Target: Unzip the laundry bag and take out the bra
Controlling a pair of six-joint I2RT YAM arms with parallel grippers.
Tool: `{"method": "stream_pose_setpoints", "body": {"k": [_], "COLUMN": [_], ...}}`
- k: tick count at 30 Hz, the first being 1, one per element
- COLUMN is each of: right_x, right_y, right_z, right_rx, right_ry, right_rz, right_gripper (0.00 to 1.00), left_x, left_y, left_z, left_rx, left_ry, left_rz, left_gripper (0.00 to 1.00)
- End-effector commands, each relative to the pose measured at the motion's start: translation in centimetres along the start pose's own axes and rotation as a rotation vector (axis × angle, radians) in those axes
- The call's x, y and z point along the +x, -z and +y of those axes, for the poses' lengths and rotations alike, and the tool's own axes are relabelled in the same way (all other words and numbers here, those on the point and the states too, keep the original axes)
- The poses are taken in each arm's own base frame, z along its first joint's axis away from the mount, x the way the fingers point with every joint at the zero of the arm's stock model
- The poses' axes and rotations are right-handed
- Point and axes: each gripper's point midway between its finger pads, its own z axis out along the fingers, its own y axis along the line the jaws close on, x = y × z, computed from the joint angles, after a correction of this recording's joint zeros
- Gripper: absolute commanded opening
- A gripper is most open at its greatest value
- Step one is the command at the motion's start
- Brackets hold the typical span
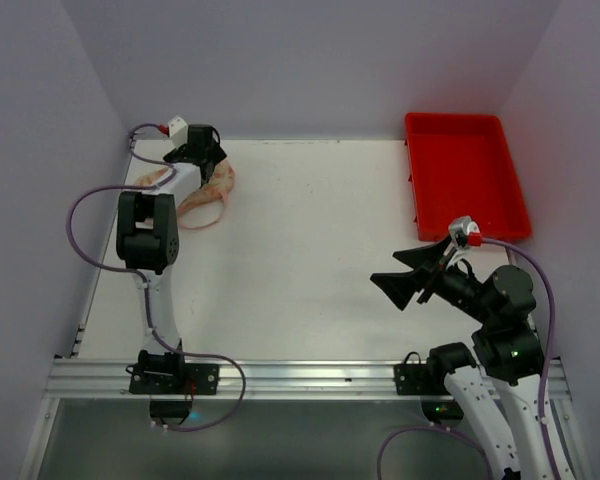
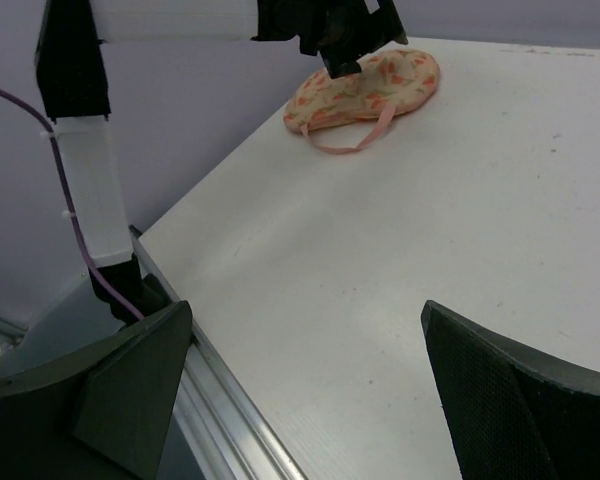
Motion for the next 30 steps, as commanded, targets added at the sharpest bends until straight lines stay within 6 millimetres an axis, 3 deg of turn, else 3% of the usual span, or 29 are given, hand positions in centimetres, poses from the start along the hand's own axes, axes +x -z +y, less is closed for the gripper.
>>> {"method": "stream_pose_setpoints", "body": {"k": [1,3,4,5,6,7,8,9,10,11,12,13,14,15,16,18,19,20,22,23,25,30], "right_x": [-0.8,-0.4,-0.4,-0.1,0.0,0.0,0.1,0.2,0.2,0.2,0.4,0.4,0.4,0.4,0.5,0.7,0.7,0.9,1.1,1.7,2.2,2.6], "right_y": [-0.2,-0.4,-0.5,-0.7,-0.8,-0.9,-1.1,-1.1,-1.1,-1.2,-1.3,-1.4,-1.5,-1.7,-1.8,-2.0,-2.1,-2.2,-2.3,-2.4,-2.7,-2.8], "right_z": [1.1,1.0,1.0,0.9,0.8,0.9,0.8,0.9,1.0,1.1,1.0,1.0,0.9,0.8,0.8,0.8,0.8,0.7,1.2,1.1,0.8,0.8], "right_rx": [-0.061,-0.072,-0.078,-0.082,-0.086,-0.093,-0.092,-0.101,-0.114,-0.124,-0.127,-0.132,-0.131,-0.131,-0.133,-0.142,-0.146,-0.151,-0.195,-0.202,-0.206,-0.21], "right_ry": [0.031,0.03,0.03,0.021,0.018,0.017,0.006,0.008,0.013,0.018,0.014,0.014,0.01,0.002,-0.003,-0.007,-0.008,-0.011,-0.003,-0.009,-0.024,-0.026], "right_rz": [-0.013,0.0,0.001,0.015,0.02,0.019,0.028,0.032,0.033,0.034,0.04,0.035,0.034,0.04,0.047,0.057,0.056,0.059,0.059,0.069,0.08,0.103], "right_gripper": [0.99,0.99,0.99,0.99,0.99,0.99,0.99,0.99,0.99,0.99,0.99,0.99,0.99,0.99,0.99,0.99,0.99,0.99,0.99,0.99,0.99,0.99], "left_x": [2.5,6.0,8.0,9.3,9.3,11.6,12.6,12.5,14.4,15.9,15.8,17.7,18.8,18.2,19.0,16.9,16.9,14.2,13.5,11.1,9.8,7.8], "left_y": [-2.7,-2.6,-2.3,-1.5,-0.2,0.8,2.4,4.1,5.4,7.5,9.4,10.8,12.6,14.6,15.7,18.9,19.8,21.7,23.0,23.9,23.7,22.5], "left_z": [0.5,0.2,1.0,0.1,-0.5,0.7,-0.4,-1.0,0.0,-0.7,-1.1,0.3,0.2,0.1,1.5,1.4,2.7,2.5,4.6,5.2,7.6,7.5], "left_rx": [-0.037,0.021,0.027,0.077,0.113,0.115,0.156,0.188,0.197,0.232,0.262,0.266,0.289,0.303,0.29,0.313,0.294,0.318,0.288,0.273,0.183,0.175], "left_ry": [-0.136,-0.181,-0.21,-0.23,-0.26,-0.306,-0.346,-0.369,-0.437,-0.485,-0.503,-0.548,-0.572,-0.564,-0.577,-0.531,-0.52,-0.463,-0.393,-0.345,-0.28,-0.173], "left_rz": [0.088,0.195,0.241,0.267,0.263,0.305,0.312,0.307,0.344,0.36,0.359,0.4,0.417,0.418,0.445,0.41,0.416,0.359,0.335,0.259,0.192,0.179], "left_gripper": [1.0,1.0,1.0,1.0,1.0,1.0,1.0,1.0,1.0,1.0,1.0,1.0,1.0,1.0,1.0,1.0,1.0,1.0,1.0,1.0,1.0,1.0]}}
